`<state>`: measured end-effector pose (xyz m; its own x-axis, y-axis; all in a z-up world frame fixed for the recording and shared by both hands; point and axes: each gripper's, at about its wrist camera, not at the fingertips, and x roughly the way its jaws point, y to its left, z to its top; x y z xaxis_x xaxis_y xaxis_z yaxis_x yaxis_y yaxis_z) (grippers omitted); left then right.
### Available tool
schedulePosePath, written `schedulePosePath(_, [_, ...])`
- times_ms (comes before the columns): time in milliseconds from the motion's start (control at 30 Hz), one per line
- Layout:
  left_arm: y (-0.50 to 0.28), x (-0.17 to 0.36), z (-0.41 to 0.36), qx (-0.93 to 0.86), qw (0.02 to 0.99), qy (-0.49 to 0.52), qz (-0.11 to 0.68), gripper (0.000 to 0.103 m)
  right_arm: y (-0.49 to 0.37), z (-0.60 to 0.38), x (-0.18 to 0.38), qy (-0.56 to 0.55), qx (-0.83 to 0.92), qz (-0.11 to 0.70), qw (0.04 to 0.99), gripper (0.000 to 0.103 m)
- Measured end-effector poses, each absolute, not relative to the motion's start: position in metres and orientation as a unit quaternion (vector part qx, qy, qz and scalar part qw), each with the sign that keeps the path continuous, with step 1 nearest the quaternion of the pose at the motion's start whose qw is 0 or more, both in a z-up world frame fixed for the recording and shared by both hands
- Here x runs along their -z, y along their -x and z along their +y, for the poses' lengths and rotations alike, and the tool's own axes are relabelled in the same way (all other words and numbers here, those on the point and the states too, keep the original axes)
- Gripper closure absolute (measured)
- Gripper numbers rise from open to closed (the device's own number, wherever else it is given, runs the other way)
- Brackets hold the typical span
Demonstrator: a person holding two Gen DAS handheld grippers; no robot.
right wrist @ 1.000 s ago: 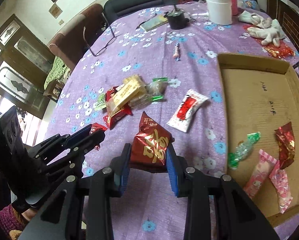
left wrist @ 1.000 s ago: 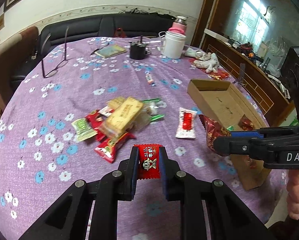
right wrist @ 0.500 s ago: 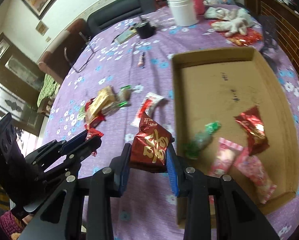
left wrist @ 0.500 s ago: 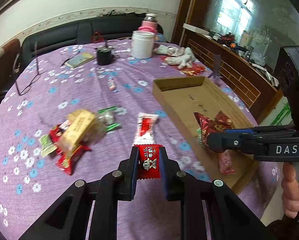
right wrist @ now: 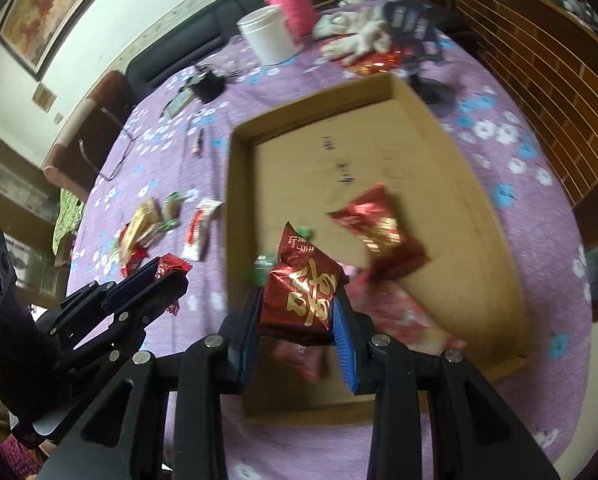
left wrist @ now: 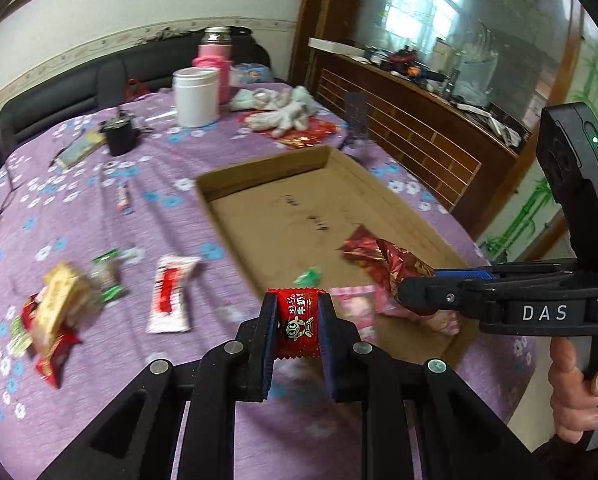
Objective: Organize snacks
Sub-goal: 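Carry the red packet and red-and-gold bag over the cardboard box, then open both tools to drop the red packet and red-and-gold bag into the box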
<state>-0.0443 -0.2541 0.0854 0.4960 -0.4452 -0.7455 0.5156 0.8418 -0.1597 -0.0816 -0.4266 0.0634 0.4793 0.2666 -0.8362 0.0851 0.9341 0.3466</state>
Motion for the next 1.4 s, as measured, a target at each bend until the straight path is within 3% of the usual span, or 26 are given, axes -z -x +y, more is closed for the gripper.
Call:
schedulePosePath(467, [0.040,-0.055,-0.325,0.312,0.835,-0.081,0.446,0.084,0.086,-0.478,-0.042,-0.187,-0.013,0.524,0.831,0.070])
schedulePosePath(1067, [0.033,-0.044,-0.330,0.307,0.829,-0.086,0.459,0.083,0.072,-0.474,-0.034,-0.165,-0.009,0.533,0.830,0.070])
schedulePosePath(1167, [0.033,-0.045,-0.329,0.308,0.828,-0.085,0.460,0.079,0.072,-0.472,-0.036,-0.162,-0.008,0.530,0.832,0.069])
schedulePosePath(1233, [0.033,-0.047,-0.327,0.308,0.829,-0.080,0.459,0.071,0.073,-0.472,-0.038,-0.162,-0.004,0.529,0.833,0.069])
schedulePosePath(1400, [0.034,-0.053,-0.319,0.311,0.832,-0.069,0.454,0.068,0.076,-0.473,-0.045,-0.163,0.006,0.517,0.840,0.069])
